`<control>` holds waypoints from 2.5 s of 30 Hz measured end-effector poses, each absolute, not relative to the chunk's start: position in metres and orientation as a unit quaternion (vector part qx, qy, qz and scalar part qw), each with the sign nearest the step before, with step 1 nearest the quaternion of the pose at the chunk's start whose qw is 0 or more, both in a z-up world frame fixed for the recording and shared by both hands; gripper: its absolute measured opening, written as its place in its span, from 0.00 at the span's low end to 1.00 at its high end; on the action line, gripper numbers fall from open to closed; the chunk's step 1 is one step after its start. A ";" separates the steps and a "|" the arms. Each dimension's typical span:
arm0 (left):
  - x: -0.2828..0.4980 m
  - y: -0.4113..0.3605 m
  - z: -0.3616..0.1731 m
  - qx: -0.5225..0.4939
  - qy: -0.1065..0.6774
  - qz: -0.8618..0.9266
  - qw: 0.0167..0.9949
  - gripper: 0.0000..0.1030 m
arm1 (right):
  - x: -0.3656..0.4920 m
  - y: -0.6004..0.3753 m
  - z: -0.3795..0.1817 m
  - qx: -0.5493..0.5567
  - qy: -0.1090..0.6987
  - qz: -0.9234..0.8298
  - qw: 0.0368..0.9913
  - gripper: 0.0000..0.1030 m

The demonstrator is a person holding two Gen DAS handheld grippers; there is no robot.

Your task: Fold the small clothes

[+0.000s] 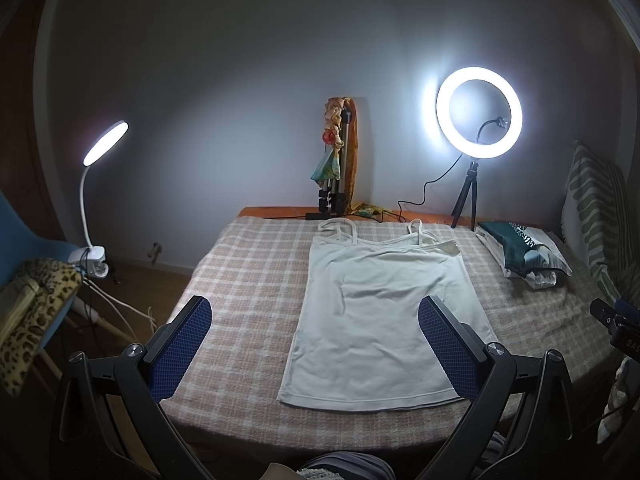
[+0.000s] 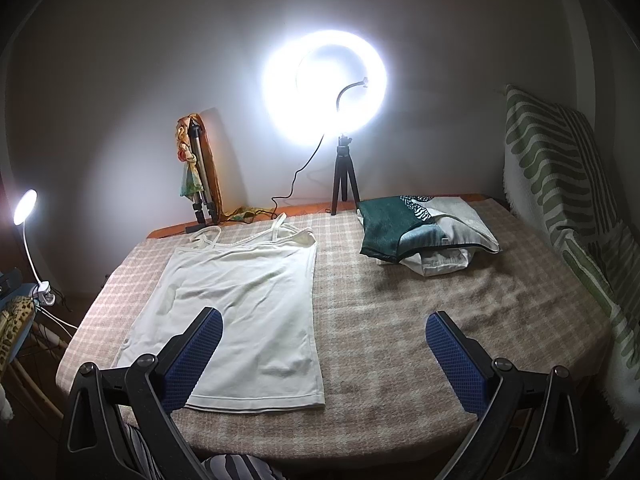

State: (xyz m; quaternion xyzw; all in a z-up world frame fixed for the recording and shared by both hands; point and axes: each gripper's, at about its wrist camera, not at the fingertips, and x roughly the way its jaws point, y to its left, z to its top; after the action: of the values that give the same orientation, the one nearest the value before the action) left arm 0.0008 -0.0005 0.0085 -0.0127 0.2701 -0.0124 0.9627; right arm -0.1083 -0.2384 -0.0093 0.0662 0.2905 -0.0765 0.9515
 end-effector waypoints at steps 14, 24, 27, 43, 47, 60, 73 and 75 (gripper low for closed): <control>0.010 0.015 -0.012 -0.022 0.290 -0.007 0.957 1.00 | -0.085 -0.225 -0.016 0.056 0.302 -0.058 0.950 1.00; 0.017 0.051 -0.056 -0.055 0.309 -0.001 0.949 1.00 | -0.035 -0.193 -0.016 0.033 0.298 -0.028 0.954 1.00; 0.023 0.059 -0.075 -0.063 0.330 -0.004 0.942 0.97 | -0.014 -0.182 -0.016 0.029 0.299 -0.018 0.954 0.99; 0.066 0.086 -0.191 -0.185 0.458 -0.076 0.866 0.61 | 0.136 -0.108 -0.038 0.046 0.384 0.109 0.916 0.68; 0.070 0.081 -0.199 -0.173 0.463 -0.086 0.865 0.61 | 0.173 -0.086 -0.049 0.043 0.405 0.128 0.904 0.62; 0.076 0.076 -0.205 -0.166 0.448 -0.098 0.873 0.38 | 0.282 0.002 -0.108 0.045 0.494 0.210 0.843 0.52; 0.083 0.072 -0.210 -0.209 0.441 -0.142 0.861 0.07 | 0.357 0.057 -0.171 0.002 0.557 0.167 0.813 0.41; 0.082 0.072 -0.210 -0.211 0.438 -0.144 0.862 0.07 | 0.366 0.059 -0.177 -0.005 0.565 0.153 0.811 0.41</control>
State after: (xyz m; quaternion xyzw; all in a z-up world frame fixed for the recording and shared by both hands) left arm 0.0818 0.0717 -0.2100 -0.2107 0.4383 -0.1440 0.8618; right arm 0.3659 0.0585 -0.1774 -0.0055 0.5646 0.1527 0.8111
